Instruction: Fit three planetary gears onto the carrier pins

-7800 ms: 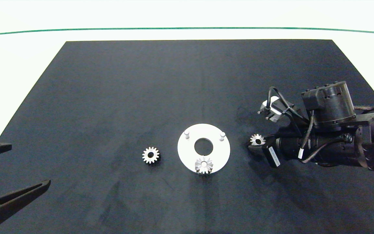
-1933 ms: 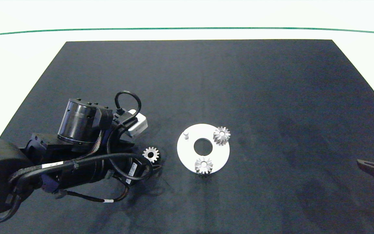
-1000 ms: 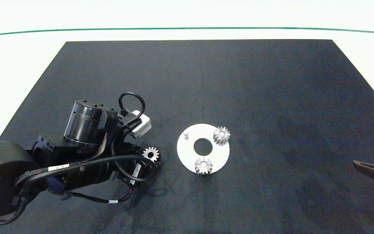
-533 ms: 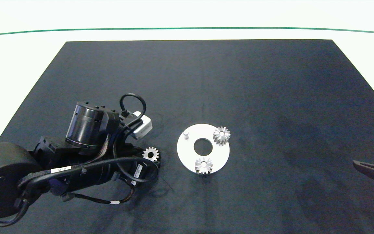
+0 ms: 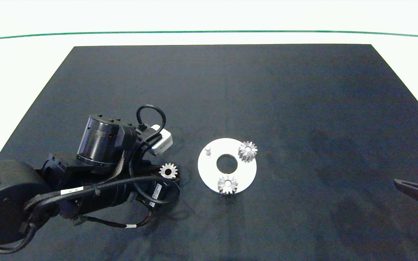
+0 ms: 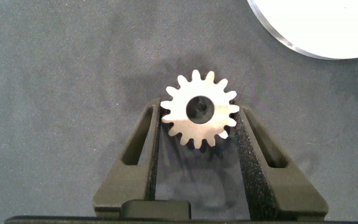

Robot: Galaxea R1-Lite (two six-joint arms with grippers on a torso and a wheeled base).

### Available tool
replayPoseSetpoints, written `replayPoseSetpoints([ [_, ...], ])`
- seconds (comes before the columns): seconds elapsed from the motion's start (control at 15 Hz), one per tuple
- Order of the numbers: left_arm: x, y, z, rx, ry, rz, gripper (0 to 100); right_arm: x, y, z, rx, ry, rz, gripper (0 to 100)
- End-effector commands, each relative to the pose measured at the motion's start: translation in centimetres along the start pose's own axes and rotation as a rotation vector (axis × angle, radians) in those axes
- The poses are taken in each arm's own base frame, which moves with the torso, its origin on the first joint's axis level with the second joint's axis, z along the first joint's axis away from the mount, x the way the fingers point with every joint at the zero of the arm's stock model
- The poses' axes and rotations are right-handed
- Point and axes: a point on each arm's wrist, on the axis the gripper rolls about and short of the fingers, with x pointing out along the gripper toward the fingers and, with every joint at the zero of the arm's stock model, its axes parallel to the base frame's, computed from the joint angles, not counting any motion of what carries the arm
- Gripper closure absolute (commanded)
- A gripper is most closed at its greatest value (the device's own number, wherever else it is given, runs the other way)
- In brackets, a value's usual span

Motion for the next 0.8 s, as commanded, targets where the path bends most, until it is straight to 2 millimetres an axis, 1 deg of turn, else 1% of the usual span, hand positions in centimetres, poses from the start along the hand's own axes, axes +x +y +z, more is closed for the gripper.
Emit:
replayPoseSetpoints([
  [0.07, 0.03, -0.03, -0.01, -0.001, 0.0, 0.0, 66, 0.06, 0.01, -0.01, -0.002, 0.004, 0.0, 0],
  [0.6, 0.0, -0.03, -0.03, -0.001, 0.0, 0.0, 83, 0.1, 0.04, -0.09, -0.005, 0.008, 0.001, 0],
  [0.8, -0.05, -0.03, -0.02, -0.001, -0.001, 0.0, 89, 0.72, 0.18, -0.21, -0.007, 0.035, 0.013, 0],
])
